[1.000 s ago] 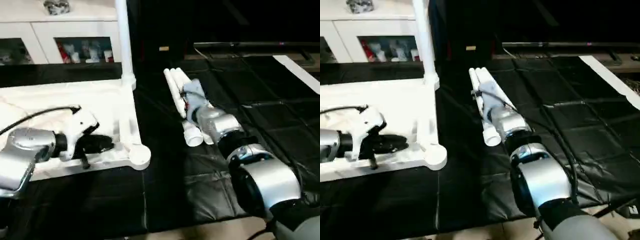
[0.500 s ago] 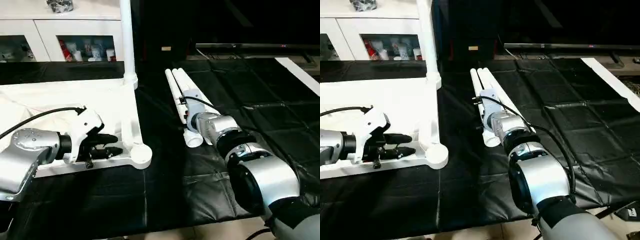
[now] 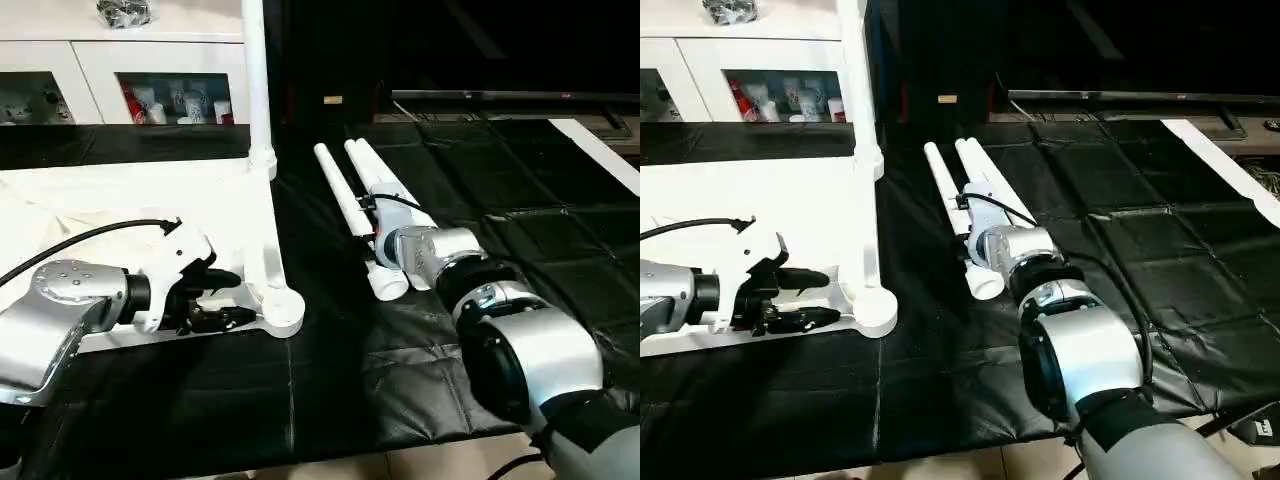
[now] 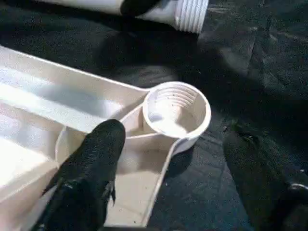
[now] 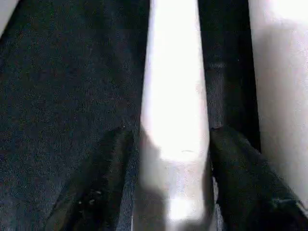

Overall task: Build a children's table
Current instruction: Pick table leg

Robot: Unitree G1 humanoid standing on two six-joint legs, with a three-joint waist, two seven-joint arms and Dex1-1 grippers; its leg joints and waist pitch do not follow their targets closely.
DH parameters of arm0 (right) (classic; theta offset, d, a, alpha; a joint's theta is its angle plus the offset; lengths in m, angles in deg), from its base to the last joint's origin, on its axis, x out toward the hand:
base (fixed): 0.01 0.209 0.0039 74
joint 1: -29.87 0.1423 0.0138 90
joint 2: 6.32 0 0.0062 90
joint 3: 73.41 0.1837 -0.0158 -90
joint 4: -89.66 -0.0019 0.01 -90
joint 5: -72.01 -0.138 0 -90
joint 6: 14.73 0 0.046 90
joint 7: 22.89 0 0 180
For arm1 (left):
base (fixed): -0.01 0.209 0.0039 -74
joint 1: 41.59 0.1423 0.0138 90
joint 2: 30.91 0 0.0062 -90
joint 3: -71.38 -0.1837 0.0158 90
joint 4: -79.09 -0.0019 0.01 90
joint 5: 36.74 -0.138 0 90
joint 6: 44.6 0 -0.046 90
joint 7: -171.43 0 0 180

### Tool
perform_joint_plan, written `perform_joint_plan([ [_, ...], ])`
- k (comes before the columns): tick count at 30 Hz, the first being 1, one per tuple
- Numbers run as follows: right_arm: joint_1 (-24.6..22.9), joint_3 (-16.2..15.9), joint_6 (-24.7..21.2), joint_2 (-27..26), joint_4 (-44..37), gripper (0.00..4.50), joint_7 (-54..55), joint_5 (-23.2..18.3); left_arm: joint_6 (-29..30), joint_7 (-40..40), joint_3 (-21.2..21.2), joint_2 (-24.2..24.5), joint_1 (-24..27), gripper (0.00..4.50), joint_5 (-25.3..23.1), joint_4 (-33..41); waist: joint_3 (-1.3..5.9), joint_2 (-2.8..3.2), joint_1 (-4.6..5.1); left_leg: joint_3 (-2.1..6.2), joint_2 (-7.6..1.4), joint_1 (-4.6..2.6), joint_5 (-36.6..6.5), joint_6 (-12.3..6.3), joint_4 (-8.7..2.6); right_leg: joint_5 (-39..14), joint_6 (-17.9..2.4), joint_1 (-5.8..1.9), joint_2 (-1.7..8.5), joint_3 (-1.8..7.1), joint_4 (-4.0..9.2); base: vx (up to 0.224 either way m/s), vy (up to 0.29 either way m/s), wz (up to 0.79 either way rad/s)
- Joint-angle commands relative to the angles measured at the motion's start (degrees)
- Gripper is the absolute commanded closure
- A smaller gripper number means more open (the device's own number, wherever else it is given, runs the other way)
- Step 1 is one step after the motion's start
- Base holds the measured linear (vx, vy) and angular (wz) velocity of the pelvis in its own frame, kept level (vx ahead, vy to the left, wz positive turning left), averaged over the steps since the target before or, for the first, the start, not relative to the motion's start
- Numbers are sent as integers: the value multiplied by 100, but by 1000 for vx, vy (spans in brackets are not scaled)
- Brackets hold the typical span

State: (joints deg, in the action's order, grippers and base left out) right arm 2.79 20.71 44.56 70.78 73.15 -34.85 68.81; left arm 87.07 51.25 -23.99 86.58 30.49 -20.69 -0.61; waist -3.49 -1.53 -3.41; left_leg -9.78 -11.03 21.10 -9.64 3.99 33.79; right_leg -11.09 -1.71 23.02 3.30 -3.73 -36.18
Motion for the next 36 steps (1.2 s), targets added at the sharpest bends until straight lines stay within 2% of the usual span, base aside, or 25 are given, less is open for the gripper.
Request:
perform_joint_plan([
  [1, -172, -37, -287, 22, 322, 223, -81, 104, -13, -19, -52, -22, -69, 38, 22, 69, 369, 131, -1, 51, -175, -81, -1512, 447, -386, -1203, -1019, -241, 414, 309, 388, 0, 0, 0],
  [3, -172, -41, -331, 32, 330, 223, -120, 108, -25, -27, -55, -30, -80, 38, 22, 54, 368, 124, -2, 49, -176, -82, -1520, 445, -383, -1237, -1016, -240, 418, 311, 392, 0, 0, 0],
  [4, -172, -38, -334, 35, 329, 244, -125, 109, -32, -28, -55, -31, -84, 21, 24, 45, 367, 129, -2, 50, -178, -87, -1545, 452, -384, -1267, -1014, -235, 419, 311, 397, 0, 0, 0],
  [7, -162, 23, -320, 47, 319, 252, -102, 69, -66, -46, -60, -40, -97, 12, 20, 17, 366, 119, -3, 52, -178, -93, -1612, 468, -387, -1331, -999, -226, 418, 310, 404, 0, 0, 0],
  [12, -78, 369, -200, 122, 259, 267, -17, -186, -93, -102, -77, -110, -160, 0, 39, -22, 371, 137, -8, 58, -176, -102, -1682, 490, -386, -1345, -987, -228, 417, 308, 407, 0, 0, 0],
  [13, -28, 547, -193, 183, 205, 267, -56, -334, -143, -147, -80, -166, -192, 0, 22, -50, 375, 147, -12, 60, -172, -97, -1664, 487, -383, -1284, -997, -236, 413, 305, 399, 0, 0, 0],
  [15, -1, 649, -200, 211, 179, 267, -53, -427, -175, -178, -68, -204, -217, 0, 15, -82, 389, 133, -14, 51, -172, -95, -1589, 467, -372, -1133, -1024, -247, 409, 306, 390, 0, 0, 0],
  [17, 17, 805, -34, 257, 75, 268, -147, -591, -218, -303, -37, -367, -291, 0, 29, -149, 395, 145, -12, 51, -170, -83, -1500, 450, -369, -1001, -1062, -256, 403, 297, 381, 0, 0, 0],
  [18, 27, 863, -44, 273, 48, 268, -161, -653, -224, -346, -28, -423, -318, 0, 34, -178, 398, 168, -3, 41, -163, -78, -1464, 436, -361, -884, -1098, -263, 393, 298, 380, 0, 0, 0],
  [19, 47, 1046, -1, 302, -53, 268, -241, -827, -273, -476, -14, -582, -404, 0, 21, -291, 412, 168, -13, 38, -161, -73, -1382, 409, -346, -737, -1149, -278, 397, 298, 361, 0, 0, 0],
  [20, 41, 1203, 66, 316, -152, 268, -321, -992, -291, -589, -10, -699, -463, 0, -1, -371, 415, 200, -21, 45, -162, -66, -1343, 402, -343, -679, -1173, -287, 403, 296, 349, 0, 0, 0],
  [22, 3, 1488, 201, 342, -384, 268, -439, -1285, -336, -792, 26, -934, -582, 0, -12, -535, 422, 194, -33, 33, -155, -54, -1212, 314, -326, -471, -1218, -312, 397, 293, 345, 0, 0, 0],
  [23, 3, 1488, 201, 342, -384, 268, -439, -1285, -336, -792, 26, -934, -582, 0, -12, -535, 435, 181, -34, 37, -161, -35, -1076, 273, -322, -347, -1247, -329, 407, 288, 327, 0, 0, 0],
  [24, -93, 1688, 337, 334, -665, 268, -554, -1497, -424, -1003, 56, -1123, -701, 0, -69, -700, 435, 181, -34, 37, -161, -35, -1076, 273, -322, -347, -1247, -329, 407, 288, 327, 0, 0, 0],
  [25, -333, 1793, 254, 329, -1201, 268, -762, -1691, -527, -1349, 134, -1430, -874, 0, -110, -920, 431, 240, -28, 29, -145, -35, -1058, 226, -307, -212, -1253, -331, 382, 283, 337, 0, 0, 0],
  [26, -352, 1802, 239, 329, -1242, 268, -773, -1708, -535, -1375, 139, -1453, -886, 0, -113, -935, 436, 260, -51, 29, -148, -54, -1044, 196, -306, -163, -1253, -330, 385, 281, 350, 0, 0, 0],
  [27, -481, 1849, 155, 314, -1517, 268, -854, -1814, -562, -1493, 157, -1572, -942, 0, -117, -988, 449, 230, -54, 38, -151, -42, -890, 131, -305, 36, -1260, -364, 373, 276, 328, 0, 0, 0],
  [28, -650, 1883, 70, 284, -1850, 268, -957, -1927, -588, -1586, 167, -1695, -985, 0, -104, -1020, 458, 249, -71, 48, -152, -38, -789, 100, -302, 141, -1303, -364, 384, 269, 308, 0, 0, 0],
  [29, -698, 1893, 50, 274, -1941, 268, -983, -1961, -596, -1605, 167, -1726, -994, 0, -100, -1026, 452, 234, -72, 40, -150, -32, -800, 74, -305, 125, -1316, -367, 387, 267, 329, 0, 0, 0],
  [30, -950, 1865, -28, 226, -2421, 268, -1111, -2063, -615, -1672, 162, -1856, -1031, 0, -80, -1045, 436, 263, -81, 38, -136, -29, -812, 59, -305, 65, -1309, -374, 379, 265, 345, 0, 0, 0],
  [31, -1076, 1837, -58, 206, -2653, 268, -1175, -2103, -628, -1706, 156, -1922, -1054, 0, -73, -1066, 454, 241, -78, 43, -155, -38, -832, 54, -301, 1, -1310, -372, 400, 266, 347, 0, 0, 0],
  [32, -1255, 1823, -97, 158, -3010, 268, -1304, -2214, -686, -1793, 171, -2023, -1096, 0, -79, -1111, 441, 239, -87, 38, -138, -35, -827, 46, -305, -107, -1290, -376, 384, 262, 371, 0, 0, 0],
  [34, -1589, 1856, 323, -17, -3659, 268, -1539, -2427, -766, -1969, 230, -2209, -1202, 0, -55, -1226, 443, 233, -101, 32, -152, -33, -904, 39, -304, -259, -1206, -370, 406, 273, 393, 0, 0, 0],
  [35, -1662, 1817, 276, -19, -3786, 268, -1602, -2457, -790, -2031, 262, -2259, -1240, 0, -49, -1261, 447, 233, -107, 45, -162, -39, -926, 53, -314, -326, -1198, -370, 416, 268, 393, 0, 0, 0],
  [36, -1945, 1644, 46, -12, -4274, 268, -1849, -2565, -884, -2282, 397, -2457, -1393, 0, -24, -1402, 433, 222, -92, 39, -141, -39, -926, 46, -320, -444, -1167, -376, 383, 257, 424, 0, 0, 0],
])
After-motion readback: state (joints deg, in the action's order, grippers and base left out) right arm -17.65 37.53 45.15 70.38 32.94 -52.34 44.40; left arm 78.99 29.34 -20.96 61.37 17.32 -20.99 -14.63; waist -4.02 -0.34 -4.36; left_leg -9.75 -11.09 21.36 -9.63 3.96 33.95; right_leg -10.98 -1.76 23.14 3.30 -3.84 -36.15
